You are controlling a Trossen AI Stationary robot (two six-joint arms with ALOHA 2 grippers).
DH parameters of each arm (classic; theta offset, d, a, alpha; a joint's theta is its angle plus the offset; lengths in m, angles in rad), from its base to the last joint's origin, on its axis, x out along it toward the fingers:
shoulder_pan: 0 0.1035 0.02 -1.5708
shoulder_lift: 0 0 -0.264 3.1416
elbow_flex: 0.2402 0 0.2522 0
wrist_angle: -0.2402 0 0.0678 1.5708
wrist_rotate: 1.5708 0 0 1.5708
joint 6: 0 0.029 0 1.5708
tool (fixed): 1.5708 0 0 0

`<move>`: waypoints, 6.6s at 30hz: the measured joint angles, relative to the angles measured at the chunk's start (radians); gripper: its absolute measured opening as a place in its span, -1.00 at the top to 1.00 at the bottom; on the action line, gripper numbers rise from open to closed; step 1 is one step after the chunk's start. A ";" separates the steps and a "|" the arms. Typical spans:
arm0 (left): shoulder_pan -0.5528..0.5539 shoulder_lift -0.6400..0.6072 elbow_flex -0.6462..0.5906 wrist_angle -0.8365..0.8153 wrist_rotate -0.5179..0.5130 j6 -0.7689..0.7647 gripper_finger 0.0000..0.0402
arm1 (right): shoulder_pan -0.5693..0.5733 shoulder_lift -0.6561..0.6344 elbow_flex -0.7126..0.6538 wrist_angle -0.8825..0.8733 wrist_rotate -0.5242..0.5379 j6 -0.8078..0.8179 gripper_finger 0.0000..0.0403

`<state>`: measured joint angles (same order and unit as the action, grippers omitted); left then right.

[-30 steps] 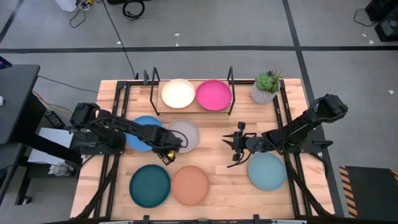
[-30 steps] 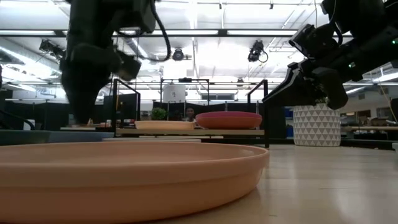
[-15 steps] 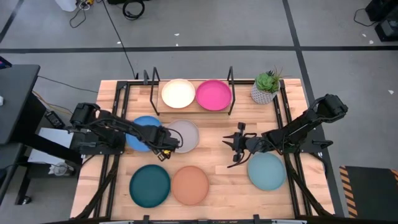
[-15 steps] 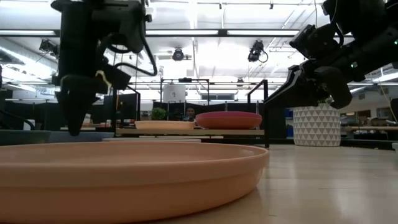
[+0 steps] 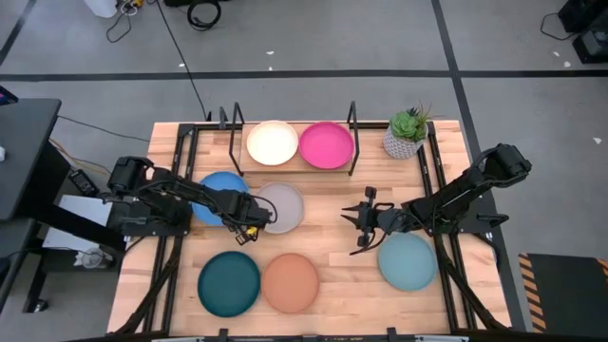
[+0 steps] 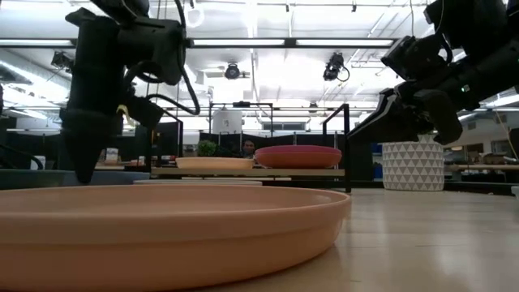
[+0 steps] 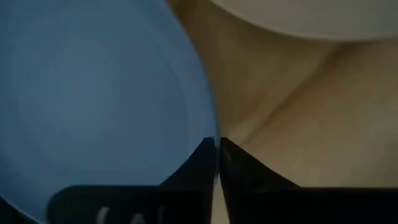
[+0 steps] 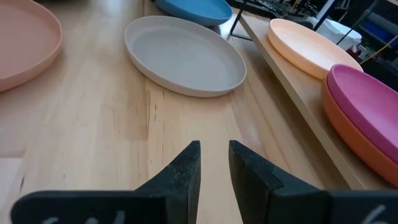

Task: Place and stack plates onto a shelf
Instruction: Stack the blue plate on top of the pink plate on the shelf, then stack the gray plate on top of the white plate on the shelf

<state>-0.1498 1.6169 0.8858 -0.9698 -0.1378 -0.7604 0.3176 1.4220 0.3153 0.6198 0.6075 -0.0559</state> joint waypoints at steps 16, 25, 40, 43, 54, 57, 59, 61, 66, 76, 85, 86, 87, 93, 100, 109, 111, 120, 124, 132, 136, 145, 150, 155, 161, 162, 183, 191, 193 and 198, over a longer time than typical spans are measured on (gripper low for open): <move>-0.002 0.000 0.549 -0.282 0.162 0.247 0.93 | 0.041 0.000 0.000 -0.030 0.023 0.064 0.56; 0.034 0.002 0.678 0.035 -0.114 0.742 0.93 | 0.093 0.000 -0.018 -0.038 0.063 0.165 0.56; 0.308 0.244 0.672 0.211 -0.239 1.348 0.93 | 0.261 0.000 -0.024 -0.101 0.220 0.334 0.56; 0.335 0.287 0.672 0.211 -0.224 1.411 0.93 | 0.275 0.000 -0.024 -0.097 0.245 0.337 0.56; 0.387 0.363 0.757 0.218 -0.136 1.572 0.93 | 0.277 0.000 -0.024 -0.098 0.261 0.348 0.56; 0.404 0.362 0.777 0.235 -0.068 1.626 0.93 | 0.277 0.000 -0.024 -0.101 0.264 0.344 0.56; 0.417 0.362 0.778 0.259 -0.035 1.659 0.93 | 0.277 0.000 -0.024 -0.101 0.263 0.344 0.56; 0.431 0.362 0.778 0.268 -0.005 1.684 0.93 | 0.277 0.000 -0.024 -0.105 0.264 0.349 0.56; 0.453 0.382 0.776 0.273 0.034 1.692 0.91 | 0.280 0.000 -0.024 -0.116 0.263 0.366 0.56; 0.446 0.385 0.777 0.290 0.002 1.631 0.50 | 0.283 0.000 -0.024 -0.133 0.263 0.378 0.56; 0.341 0.339 0.778 0.166 -0.074 1.247 0.36 | 0.281 0.000 -0.024 -0.142 0.278 0.339 0.56; 0.327 0.337 0.778 0.124 -0.044 1.170 0.36 | 0.279 0.000 -0.024 -0.141 0.287 0.327 0.56; 0.315 0.337 0.778 0.086 -0.008 1.096 0.37 | 0.276 0.000 -0.024 -0.137 0.290 0.310 0.56; 0.245 0.344 0.728 -0.009 0.126 0.782 0.37 | 0.233 0.000 -0.024 -0.075 0.290 0.170 0.56; 0.135 0.346 0.605 0.110 0.025 0.611 0.38 | 0.178 0.000 -0.024 -0.026 0.237 0.099 0.56; 0.044 0.365 0.604 0.138 -0.082 0.427 0.38 | 0.130 0.000 -0.024 0.002 0.180 0.060 0.56; 0.027 0.383 0.602 0.138 -0.103 0.404 0.38 | 0.127 0.000 -0.024 0.008 0.176 0.060 0.56; -0.001 0.400 0.603 0.223 -0.125 0.379 0.38 | 0.125 0.000 -0.024 0.009 0.159 0.066 0.56; -0.001 0.400 0.581 0.247 -0.141 0.379 0.38 | 0.125 0.000 -0.024 0.009 0.138 0.078 0.56; -0.002 0.400 0.497 0.305 -0.148 0.372 0.38 | 0.125 0.000 -0.024 0.008 0.139 0.073 0.56; -0.002 0.400 0.472 0.309 -0.151 0.371 0.39 | 0.125 0.000 -0.024 0.008 0.138 0.076 0.56; -0.002 0.400 0.448 0.287 -0.132 0.382 0.90 | 0.125 0.000 -0.024 0.008 0.139 0.071 0.56; -0.001 0.386 0.524 0.146 -0.021 0.409 0.92 | 0.125 0.000 -0.024 0.008 0.139 0.074 0.56; 0.010 0.306 0.667 -0.020 0.077 0.472 0.92 | 0.125 0.000 -0.024 0.008 0.140 0.071 0.56; 0.057 0.198 0.754 -0.120 -0.138 0.511 0.92 | 0.125 0.000 -0.024 0.007 0.134 0.088 0.56; 0.070 0.184 0.753 -0.132 -0.168 0.525 0.92 | 0.125 0.000 -0.024 0.005 0.131 0.090 0.56; 0.514 0.169 0.465 0.197 -0.105 0.858 0.92 | 0.132 0.000 -0.024 -0.032 0.131 0.154 0.56; 0.540 0.169 0.427 0.281 -0.073 0.896 0.92 | 0.132 0.000 -0.024 -0.039 0.132 0.159 0.56; 0.540 0.169 0.427 0.288 -0.073 0.896 0.92 | 0.132 0.000 -0.024 -0.039 0.132 0.159 0.56; 0.539 0.169 0.427 0.290 -0.073 0.884 0.85 | 0.132 0.000 -0.024 -0.039 0.132 0.160 0.56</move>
<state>0.3893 1.7863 1.3125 -0.6800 -0.2111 0.1238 0.4492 1.4223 0.2913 0.5808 0.7391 0.1040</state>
